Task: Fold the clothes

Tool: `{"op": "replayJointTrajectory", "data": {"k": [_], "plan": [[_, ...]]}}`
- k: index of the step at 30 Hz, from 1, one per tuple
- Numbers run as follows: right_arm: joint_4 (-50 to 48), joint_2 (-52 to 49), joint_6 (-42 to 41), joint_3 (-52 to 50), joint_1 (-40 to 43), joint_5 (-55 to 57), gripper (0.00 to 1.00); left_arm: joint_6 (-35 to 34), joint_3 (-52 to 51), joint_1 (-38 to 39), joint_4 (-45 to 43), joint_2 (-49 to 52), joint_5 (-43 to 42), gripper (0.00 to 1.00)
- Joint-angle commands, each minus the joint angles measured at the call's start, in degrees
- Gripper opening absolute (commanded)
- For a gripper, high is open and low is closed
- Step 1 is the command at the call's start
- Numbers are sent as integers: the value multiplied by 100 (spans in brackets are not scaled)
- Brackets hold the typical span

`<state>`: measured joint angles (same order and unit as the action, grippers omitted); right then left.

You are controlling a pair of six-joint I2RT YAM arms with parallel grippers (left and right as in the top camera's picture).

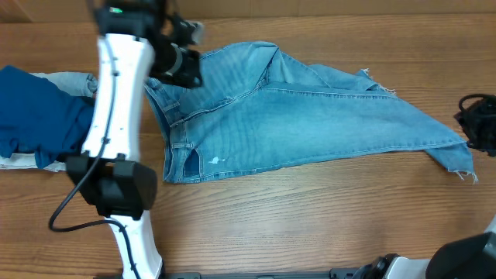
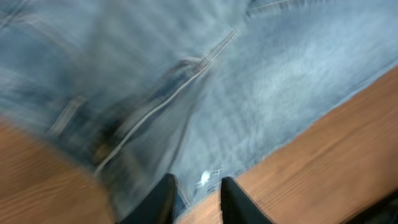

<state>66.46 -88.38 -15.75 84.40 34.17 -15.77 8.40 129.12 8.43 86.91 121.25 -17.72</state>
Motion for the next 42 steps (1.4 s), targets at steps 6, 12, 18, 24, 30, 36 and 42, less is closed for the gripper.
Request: {"op": "replayJointTrajectory", "data": {"k": [6, 12, 18, 24, 30, 36, 42], "plan": [[-173, -824, 118, 103, -713, -195, 34, -195, -3620, 1217, -2245, -11, 472, 12], [-48, -813, 129, 103, -710, -192, 32, -2256, -5112, 1172, -2876, -11, 345, 4], [-50, -813, 236, 103, -710, -188, 32, -2319, -5650, 223, -2470, -20, -726, 4], [-107, -933, 260, 96, -710, 225, 43, -2033, -5960, -769, -2317, -109, -743, 4], [269, -1473, 205, -85, -710, 376, 51, -1751, -5960, -1735, -2190, -981, -448, 4], [400, -1491, -273, -278, -280, 468, 65, -1565, -5960, -1818, -2127, -1143, -269, 4], [168, -1539, -831, -918, 1001, 807, 75, -1432, -5960, -1738, -2166, -1143, -289, 4]]}}
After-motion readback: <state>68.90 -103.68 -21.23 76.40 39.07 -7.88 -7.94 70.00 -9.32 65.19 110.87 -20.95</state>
